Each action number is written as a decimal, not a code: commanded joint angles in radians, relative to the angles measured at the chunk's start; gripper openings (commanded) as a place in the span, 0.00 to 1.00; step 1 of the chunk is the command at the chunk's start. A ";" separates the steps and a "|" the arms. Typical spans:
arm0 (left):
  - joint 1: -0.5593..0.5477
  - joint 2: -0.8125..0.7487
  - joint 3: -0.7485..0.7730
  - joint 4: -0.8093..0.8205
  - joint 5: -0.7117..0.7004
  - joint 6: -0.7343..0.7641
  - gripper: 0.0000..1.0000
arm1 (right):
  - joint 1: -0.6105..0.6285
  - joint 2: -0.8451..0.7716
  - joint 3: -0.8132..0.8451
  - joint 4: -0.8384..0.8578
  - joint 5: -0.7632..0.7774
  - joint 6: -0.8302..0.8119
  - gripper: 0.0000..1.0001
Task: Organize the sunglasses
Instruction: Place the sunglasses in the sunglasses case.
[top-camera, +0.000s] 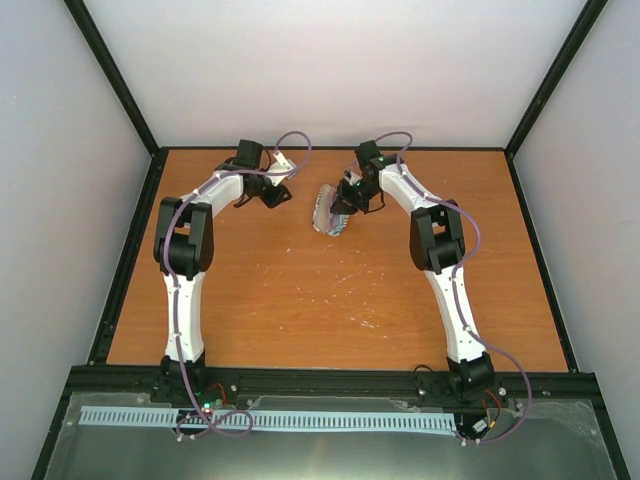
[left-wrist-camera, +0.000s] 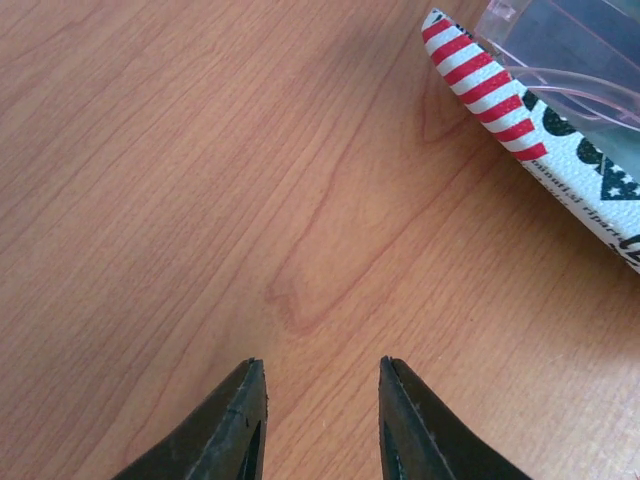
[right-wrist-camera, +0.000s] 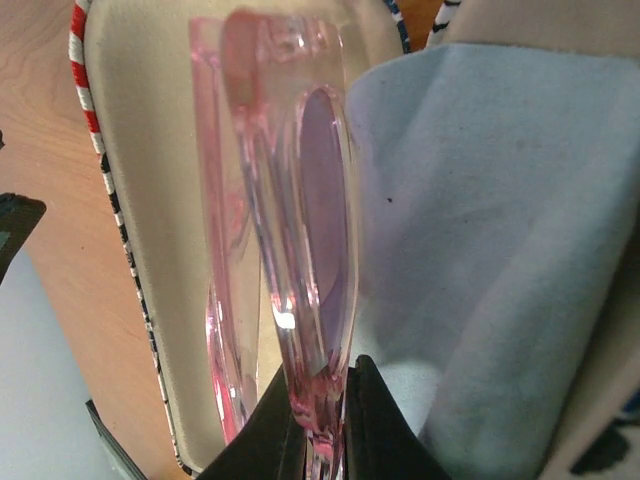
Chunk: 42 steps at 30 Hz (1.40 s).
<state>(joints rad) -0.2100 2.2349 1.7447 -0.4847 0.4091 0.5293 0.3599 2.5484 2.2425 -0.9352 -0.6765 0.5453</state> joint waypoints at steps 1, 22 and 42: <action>-0.002 -0.050 -0.006 0.034 0.032 -0.014 0.33 | 0.002 -0.023 0.029 -0.048 0.062 0.018 0.03; -0.002 -0.048 -0.002 0.041 0.062 -0.019 0.31 | -0.032 -0.095 0.027 -0.068 0.078 0.014 0.03; -0.002 -0.045 0.008 0.038 0.058 -0.019 0.33 | -0.037 -0.040 0.004 -0.146 0.096 -0.097 0.05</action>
<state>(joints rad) -0.2115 2.2314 1.7359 -0.4629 0.4534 0.5209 0.3275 2.4905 2.2734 -1.0870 -0.5694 0.4652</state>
